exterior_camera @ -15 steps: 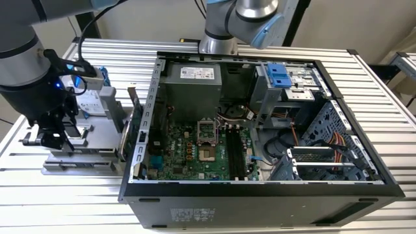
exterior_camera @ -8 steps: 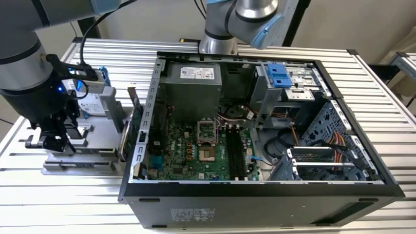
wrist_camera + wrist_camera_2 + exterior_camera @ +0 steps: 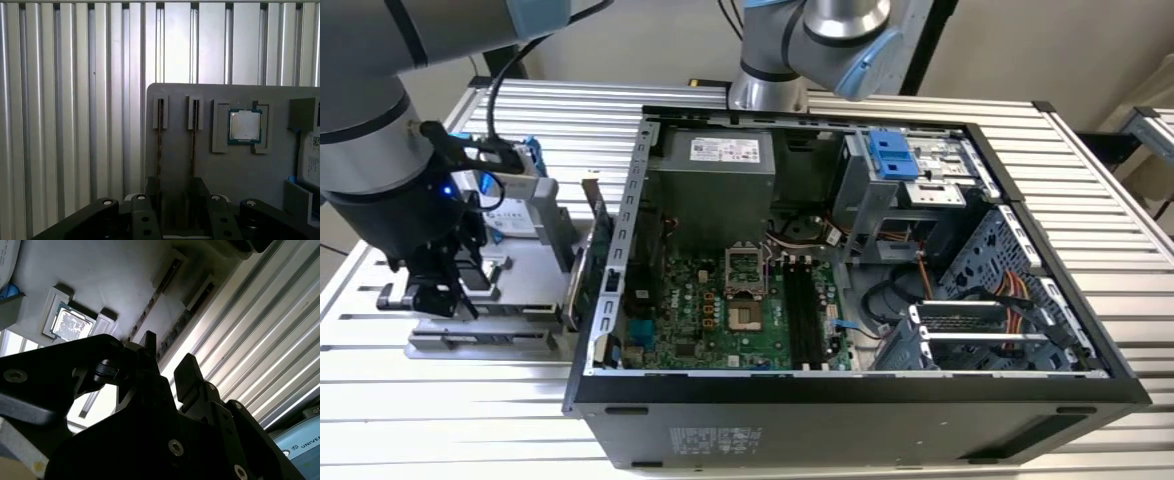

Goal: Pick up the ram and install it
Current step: 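Pick up the ram and move it above insertion slot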

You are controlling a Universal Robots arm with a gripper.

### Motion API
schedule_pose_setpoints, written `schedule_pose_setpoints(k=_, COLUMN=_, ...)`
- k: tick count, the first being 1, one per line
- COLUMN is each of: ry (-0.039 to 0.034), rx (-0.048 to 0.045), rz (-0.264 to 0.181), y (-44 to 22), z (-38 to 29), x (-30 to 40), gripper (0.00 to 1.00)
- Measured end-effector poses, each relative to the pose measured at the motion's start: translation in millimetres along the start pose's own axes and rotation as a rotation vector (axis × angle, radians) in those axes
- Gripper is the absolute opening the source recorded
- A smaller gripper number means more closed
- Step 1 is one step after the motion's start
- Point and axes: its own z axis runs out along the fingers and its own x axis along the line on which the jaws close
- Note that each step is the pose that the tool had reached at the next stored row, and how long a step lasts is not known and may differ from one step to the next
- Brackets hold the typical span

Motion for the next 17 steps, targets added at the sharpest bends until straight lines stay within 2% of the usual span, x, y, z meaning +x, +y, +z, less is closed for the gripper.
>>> schedule_pose_setpoints(k=17, ry=-0.0001, rx=-0.0001, rz=0.007, y=-1.5, z=14.5, x=6.6, gripper=1.00)
